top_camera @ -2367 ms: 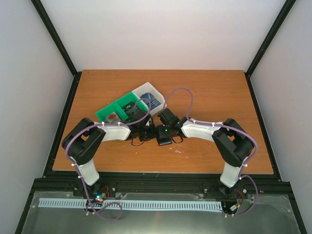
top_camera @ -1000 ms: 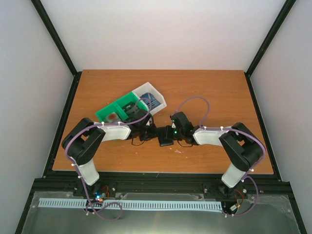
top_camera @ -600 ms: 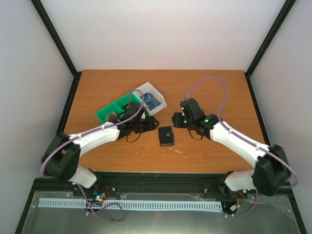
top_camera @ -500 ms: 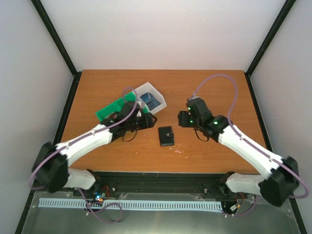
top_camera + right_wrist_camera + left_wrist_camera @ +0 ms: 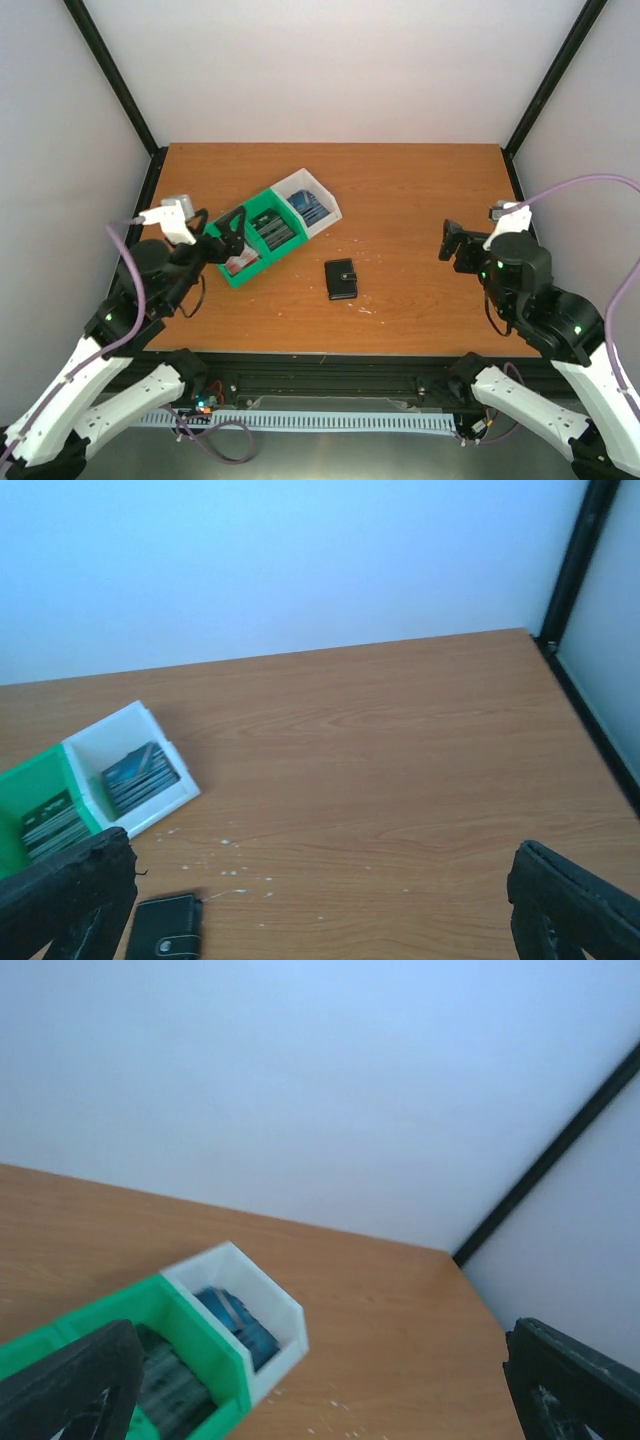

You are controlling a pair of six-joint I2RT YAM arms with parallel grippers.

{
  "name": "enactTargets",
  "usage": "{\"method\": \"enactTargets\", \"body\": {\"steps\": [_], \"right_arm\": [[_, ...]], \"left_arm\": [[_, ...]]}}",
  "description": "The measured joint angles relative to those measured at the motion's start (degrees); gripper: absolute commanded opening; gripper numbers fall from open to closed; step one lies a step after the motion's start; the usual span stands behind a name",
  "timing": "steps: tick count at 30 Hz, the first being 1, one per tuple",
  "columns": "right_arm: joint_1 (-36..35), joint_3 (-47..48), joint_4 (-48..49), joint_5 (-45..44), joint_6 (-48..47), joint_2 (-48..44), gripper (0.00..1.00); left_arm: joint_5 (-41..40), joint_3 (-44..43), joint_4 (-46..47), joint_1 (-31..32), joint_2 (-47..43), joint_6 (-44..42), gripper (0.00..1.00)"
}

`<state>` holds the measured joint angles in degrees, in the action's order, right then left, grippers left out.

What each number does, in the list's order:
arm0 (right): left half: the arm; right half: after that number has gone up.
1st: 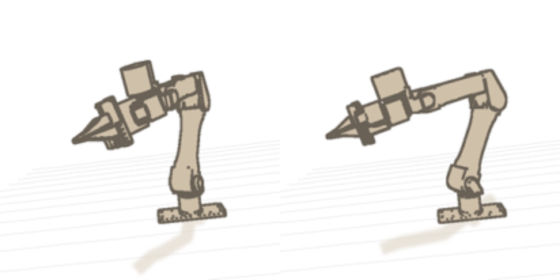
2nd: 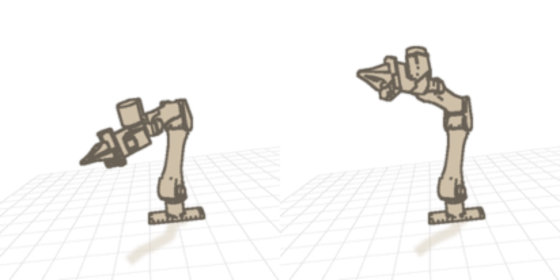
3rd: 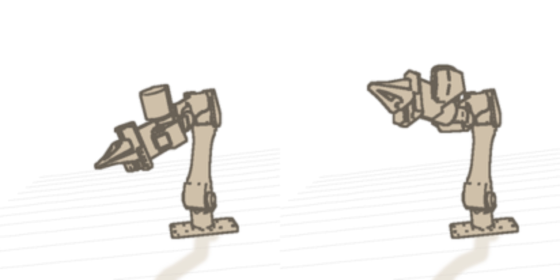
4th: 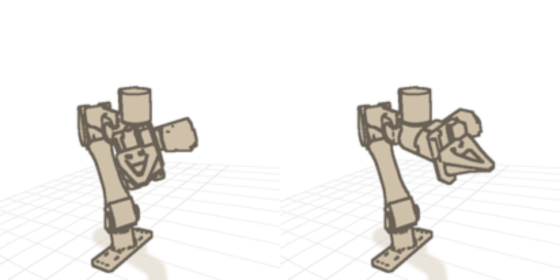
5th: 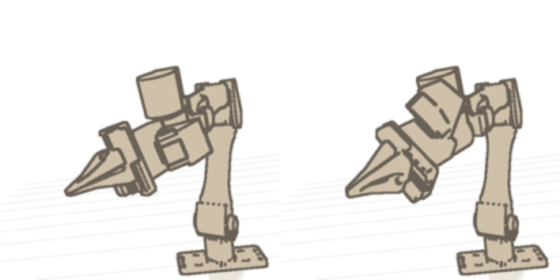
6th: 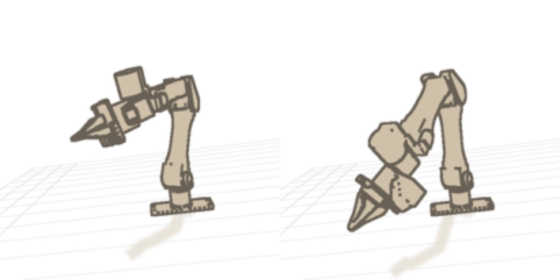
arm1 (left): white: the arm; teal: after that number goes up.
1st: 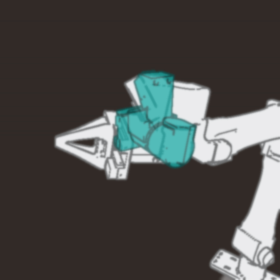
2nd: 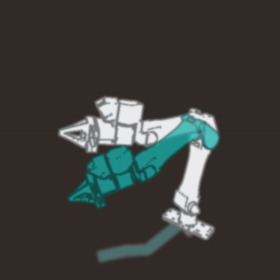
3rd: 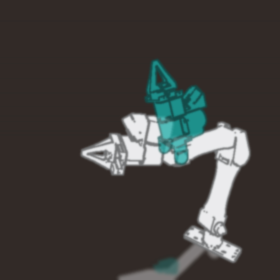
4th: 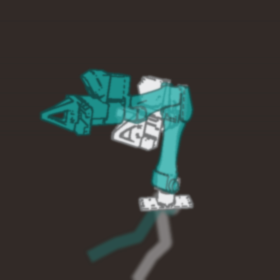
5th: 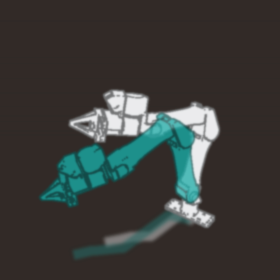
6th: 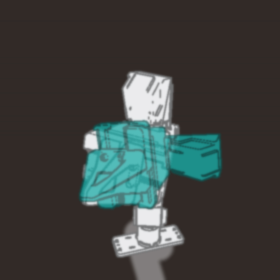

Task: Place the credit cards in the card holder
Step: Reset both arms

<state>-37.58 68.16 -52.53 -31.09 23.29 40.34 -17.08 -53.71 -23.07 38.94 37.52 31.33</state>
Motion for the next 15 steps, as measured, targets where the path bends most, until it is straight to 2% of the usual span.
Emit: {"method": "enactTargets", "body": {"steps": [7, 15], "right_arm": [[0.0, 0.8, -4.7, -4.6, 0.0, -5.3, 1.0], [0.0, 0.6, -5.0, -6.6, 0.3, -10.3, 1.0]], "left_arm": [[-9.7, -0.1, -5.4, 0.0, -8.9, -2.9, 1.0], [-14.8, -0.1, -9.4, 0.0, -17.6, -3.6, 1.0]]}}
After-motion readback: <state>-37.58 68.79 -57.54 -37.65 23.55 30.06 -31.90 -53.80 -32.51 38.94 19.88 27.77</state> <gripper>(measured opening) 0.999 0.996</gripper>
